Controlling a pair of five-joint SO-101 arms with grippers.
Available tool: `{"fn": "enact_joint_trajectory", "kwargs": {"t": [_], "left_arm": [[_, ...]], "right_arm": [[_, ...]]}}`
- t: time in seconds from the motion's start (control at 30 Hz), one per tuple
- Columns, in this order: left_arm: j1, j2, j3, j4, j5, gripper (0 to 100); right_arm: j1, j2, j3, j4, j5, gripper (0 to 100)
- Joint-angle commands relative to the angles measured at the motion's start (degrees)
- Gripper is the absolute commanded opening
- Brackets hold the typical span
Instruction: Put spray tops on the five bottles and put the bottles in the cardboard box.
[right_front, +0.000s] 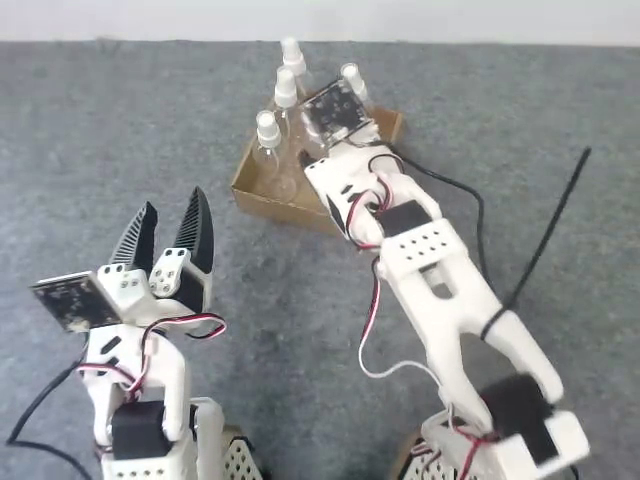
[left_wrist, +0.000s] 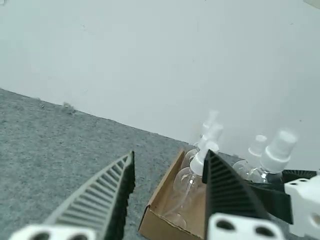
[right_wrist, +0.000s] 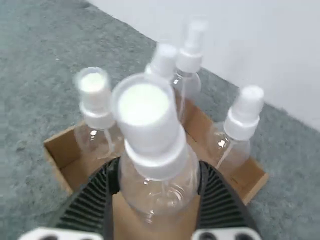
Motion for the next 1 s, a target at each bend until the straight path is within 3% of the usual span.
{"fn": "enact_joint_trajectory", "kwargs": {"t": [0.0,0.27,0.97], "left_arm": [[-0.18,-0.88,-0.66,-1.49,0.7,21],[-0.18,-0.88,-0.66,-1.49,0.7,21],[-0.18,-0.88,-0.66,-1.49,0.7,21]], "right_arm": [[1.98,1.36,-4.66,-4.09,-5.27,4.2],[3.12,7.08,-5.01,-7.34,-5.89,4.2],[3.21,18.51,-13.01,-0.66,-6.24,4.3]]}}
